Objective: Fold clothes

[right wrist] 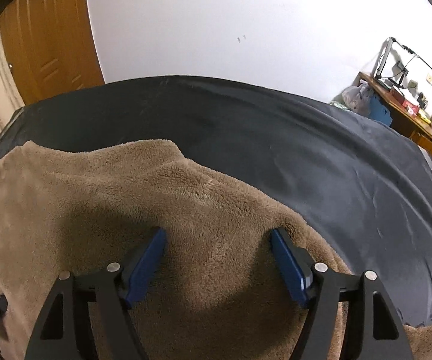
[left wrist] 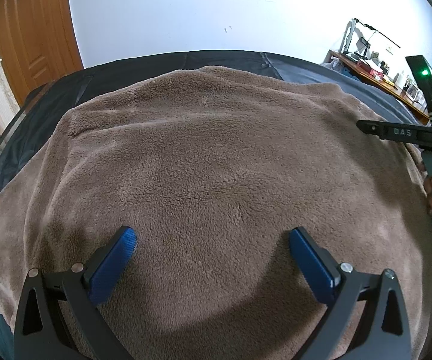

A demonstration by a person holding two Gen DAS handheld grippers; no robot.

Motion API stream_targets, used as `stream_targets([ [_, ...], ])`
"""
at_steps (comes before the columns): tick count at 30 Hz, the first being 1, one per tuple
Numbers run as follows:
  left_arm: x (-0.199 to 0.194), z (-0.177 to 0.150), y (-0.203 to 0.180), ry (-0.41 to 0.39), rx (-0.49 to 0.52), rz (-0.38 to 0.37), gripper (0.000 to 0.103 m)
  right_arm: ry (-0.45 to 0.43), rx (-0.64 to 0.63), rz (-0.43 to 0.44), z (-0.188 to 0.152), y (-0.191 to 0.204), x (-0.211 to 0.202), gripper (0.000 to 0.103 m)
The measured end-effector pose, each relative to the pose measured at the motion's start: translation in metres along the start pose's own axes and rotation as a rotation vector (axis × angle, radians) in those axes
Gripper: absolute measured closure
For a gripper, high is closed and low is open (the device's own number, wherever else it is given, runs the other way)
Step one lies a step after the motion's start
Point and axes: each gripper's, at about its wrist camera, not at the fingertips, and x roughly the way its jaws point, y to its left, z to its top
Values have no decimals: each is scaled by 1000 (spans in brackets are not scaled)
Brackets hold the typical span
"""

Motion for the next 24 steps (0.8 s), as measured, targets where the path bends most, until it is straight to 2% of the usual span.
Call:
stream_targets([
  [3, 0, 0, 2, -2, -5, -10, 1, -8, -2, 27, -7, -15, -22, 29],
  [6, 0, 0, 1, 0, 0, -4, 1, -59, -2, 38, -20, -42, -59, 29],
  [11, 0, 0, 1, -1, 1, -1, 1, -103, 24, -27, -73, -88, -123, 29],
  [16, -1, -1, 2, -3, 0, -1, 1, -38, 70, -66, -123, -121, -116, 29],
  [19, -1, -1, 3, -7, -9, -14, 1, 4, 65, -66, -146, -122, -104, 29],
  [24, -2, -1, 6, -13, -19, -28, 1, -13, 11, -220, -148, -132, -87, 28],
])
